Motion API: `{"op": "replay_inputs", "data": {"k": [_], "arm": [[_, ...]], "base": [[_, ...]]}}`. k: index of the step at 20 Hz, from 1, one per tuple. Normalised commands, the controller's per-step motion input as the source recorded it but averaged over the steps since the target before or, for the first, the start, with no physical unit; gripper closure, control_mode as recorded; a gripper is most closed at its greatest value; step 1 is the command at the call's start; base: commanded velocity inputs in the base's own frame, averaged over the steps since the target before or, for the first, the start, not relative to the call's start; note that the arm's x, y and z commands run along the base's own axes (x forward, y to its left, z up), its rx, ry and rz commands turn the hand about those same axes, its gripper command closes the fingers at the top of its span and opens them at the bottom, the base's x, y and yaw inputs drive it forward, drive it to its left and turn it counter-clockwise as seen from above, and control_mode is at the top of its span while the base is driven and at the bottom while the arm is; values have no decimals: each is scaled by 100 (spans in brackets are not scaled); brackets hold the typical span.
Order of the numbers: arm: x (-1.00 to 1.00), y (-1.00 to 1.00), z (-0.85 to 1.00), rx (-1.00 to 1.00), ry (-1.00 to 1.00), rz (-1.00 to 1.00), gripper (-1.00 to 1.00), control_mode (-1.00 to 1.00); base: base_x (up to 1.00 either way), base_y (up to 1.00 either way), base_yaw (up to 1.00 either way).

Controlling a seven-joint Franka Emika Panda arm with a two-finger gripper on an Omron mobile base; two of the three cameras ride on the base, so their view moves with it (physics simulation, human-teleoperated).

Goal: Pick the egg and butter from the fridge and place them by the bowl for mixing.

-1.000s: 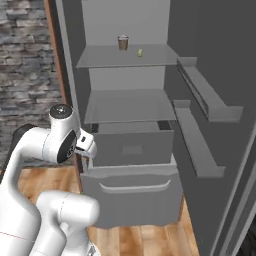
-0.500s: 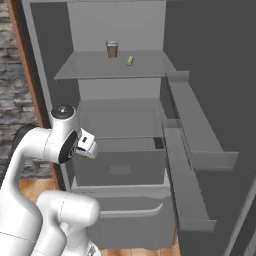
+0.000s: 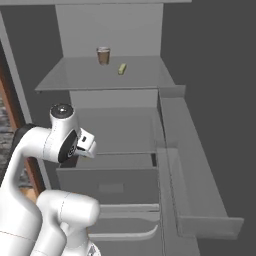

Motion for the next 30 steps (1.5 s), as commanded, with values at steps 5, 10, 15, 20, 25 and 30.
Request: {"op": "replay_inputs", "data": {"k": [5,10,15,20,25,30], "arm": [[0,0,0,0,0,0,-100,100],[0,0,0,0,0,0,-100,100],[0,0,0,0,0,0,-100,100],[0,0,0,0,0,0,-100,100],[0,0,0,0,0,0,-100,100],[0,0,0,0,0,0,-100,100]], "base": [[34,-2,8],[53,-1,21],[17,0,6],[0,0,0],[0,0,0],[0,0,2]]}}
